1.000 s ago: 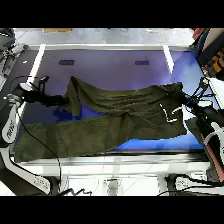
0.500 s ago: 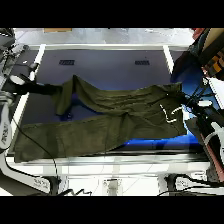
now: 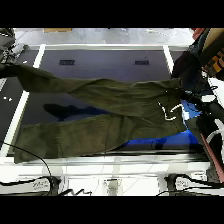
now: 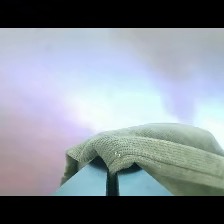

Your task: Fold the clothes and pants, and hang the long-sleeved shirts on hangers.

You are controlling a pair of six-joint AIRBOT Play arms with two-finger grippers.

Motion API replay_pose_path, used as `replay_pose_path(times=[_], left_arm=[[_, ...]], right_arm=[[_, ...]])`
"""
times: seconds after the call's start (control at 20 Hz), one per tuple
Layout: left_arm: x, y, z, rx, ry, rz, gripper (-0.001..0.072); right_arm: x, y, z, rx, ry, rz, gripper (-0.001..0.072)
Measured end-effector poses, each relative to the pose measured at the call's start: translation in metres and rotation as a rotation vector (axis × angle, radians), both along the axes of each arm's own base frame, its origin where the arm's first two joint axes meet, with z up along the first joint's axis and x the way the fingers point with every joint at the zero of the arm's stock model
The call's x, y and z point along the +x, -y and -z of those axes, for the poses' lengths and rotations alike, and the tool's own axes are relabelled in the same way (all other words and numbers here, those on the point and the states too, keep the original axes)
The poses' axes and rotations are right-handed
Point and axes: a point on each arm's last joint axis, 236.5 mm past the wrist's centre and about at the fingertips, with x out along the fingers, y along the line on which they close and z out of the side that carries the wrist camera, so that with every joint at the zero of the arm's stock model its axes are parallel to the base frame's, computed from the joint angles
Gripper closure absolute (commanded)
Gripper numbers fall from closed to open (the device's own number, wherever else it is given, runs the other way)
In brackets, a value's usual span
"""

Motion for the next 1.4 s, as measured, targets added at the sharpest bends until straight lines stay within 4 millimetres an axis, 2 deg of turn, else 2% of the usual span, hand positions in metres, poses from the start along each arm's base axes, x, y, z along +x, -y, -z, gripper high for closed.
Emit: replay_pose_path(times=[0.15, 0.25, 0.35, 0.55, 0.6, 0.65, 0.7, 0.85, 1.0, 1.2, 1.4], left_arm=[[-0.004, -0.005, -0.010, 0.002, 0.019, -0.017, 0.0680], [-0.007, -0.006, -0.003, -0.017, -0.008, -0.029, 0.0680], [-0.010, -0.006, 0.023, -0.040, -0.086, -0.026, 0.0680], [-0.015, 0.003, 0.096, -0.116, -0.281, 0.013, 0.0666], [-0.014, 0.005, 0.112, -0.134, -0.314, 0.018, 0.0513], [-0.012, 0.006, 0.123, -0.147, -0.332, 0.018, 0.0170], [-0.010, 0.005, 0.133, -0.158, -0.342, 0.012, 0.0019], [-0.001, -0.001, 0.148, -0.182, -0.337, -0.019, 0.0015], [-0.005, -0.016, 0.155, -0.251, -0.349, -0.095, 0.0015], [-0.030, -0.039, 0.170, -0.373, -0.428, -0.192, 0.0015], [-0.057, -0.046, 0.202, -0.508, -0.556, -0.263, 0.0015]], right_arm=[[0.001, 0.000, -0.001, -0.002, 0.000, -0.005, 0.0675], [0.001, 0.000, -0.002, -0.004, 0.000, -0.006, 0.0675], [0.001, 0.000, -0.002, -0.005, 0.000, -0.007, 0.0675], [0.001, 0.000, -0.002, -0.005, 0.000, -0.008, 0.0674], [0.001, 0.000, -0.002, -0.006, 0.000, -0.008, 0.0674], [0.001, 0.000, -0.002, -0.006, 0.000, -0.008, 0.0674], [0.001, 0.000, -0.002, -0.006, 0.000, -0.008, 0.0675], [0.001, 0.000, -0.002, -0.007, 0.000, -0.007, 0.0675], [0.001, 0.000, -0.002, -0.007, 0.001, -0.007, 0.0674], [0.001, 0.000, -0.002, -0.007, 0.001, -0.007, 0.0675], [0.001, 0.000, -0.002, -0.007, 0.001, -0.007, 0.0674]])
